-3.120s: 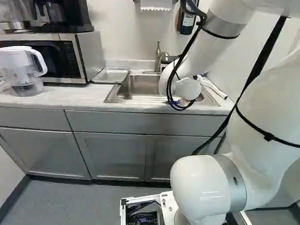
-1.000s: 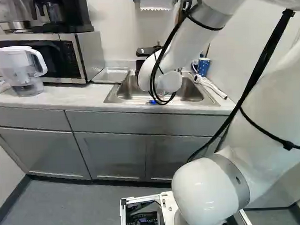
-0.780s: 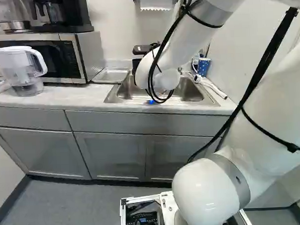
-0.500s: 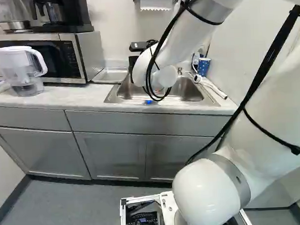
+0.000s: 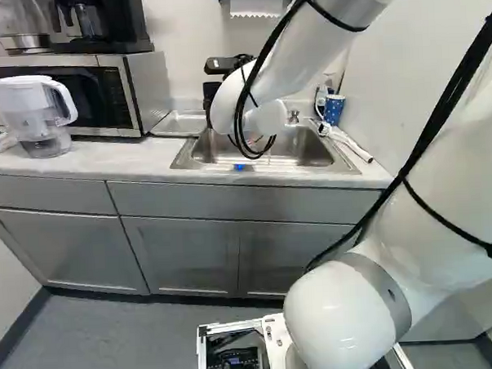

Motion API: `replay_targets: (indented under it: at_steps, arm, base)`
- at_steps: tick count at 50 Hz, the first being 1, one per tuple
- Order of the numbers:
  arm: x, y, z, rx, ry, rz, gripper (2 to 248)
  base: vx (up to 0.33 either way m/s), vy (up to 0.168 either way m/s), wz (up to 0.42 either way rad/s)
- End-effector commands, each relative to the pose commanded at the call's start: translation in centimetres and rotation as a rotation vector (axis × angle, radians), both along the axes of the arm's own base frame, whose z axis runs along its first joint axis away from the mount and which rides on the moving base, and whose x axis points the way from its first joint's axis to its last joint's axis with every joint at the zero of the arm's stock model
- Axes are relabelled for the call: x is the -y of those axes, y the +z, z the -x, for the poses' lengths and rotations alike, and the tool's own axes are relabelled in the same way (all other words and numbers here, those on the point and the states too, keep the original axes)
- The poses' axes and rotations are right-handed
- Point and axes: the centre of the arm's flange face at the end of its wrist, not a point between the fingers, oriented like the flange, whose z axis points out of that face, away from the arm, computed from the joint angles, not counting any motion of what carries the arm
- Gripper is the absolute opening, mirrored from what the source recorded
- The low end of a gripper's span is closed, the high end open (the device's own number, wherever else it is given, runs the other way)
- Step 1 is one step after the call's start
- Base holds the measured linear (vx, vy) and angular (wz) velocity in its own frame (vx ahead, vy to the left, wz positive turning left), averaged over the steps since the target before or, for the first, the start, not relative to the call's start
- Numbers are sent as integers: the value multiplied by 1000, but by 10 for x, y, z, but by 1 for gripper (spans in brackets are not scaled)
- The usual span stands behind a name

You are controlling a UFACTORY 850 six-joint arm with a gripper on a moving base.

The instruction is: Rinse the cup and place it in the tray

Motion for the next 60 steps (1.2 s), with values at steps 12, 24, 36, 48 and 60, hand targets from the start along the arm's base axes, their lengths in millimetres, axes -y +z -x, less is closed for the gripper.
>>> replay_targets:
  at_steps: [12,24,36,48,60]
  arm:
    - [-1,5,1,7,4,-2,111]
    - [-1,5,1,-2,0,-32,111]
    - [-1,5,1,-36,-16,-141,111]
    - [-1,5,1,-73,-34,-260,111]
    - [-1,5,1,-111,-51,-379,111]
  base:
    - [0,0,0]
    - [0,0,0]
    - [0,0,0]
    - [0,0,0]
    - [0,0,0]
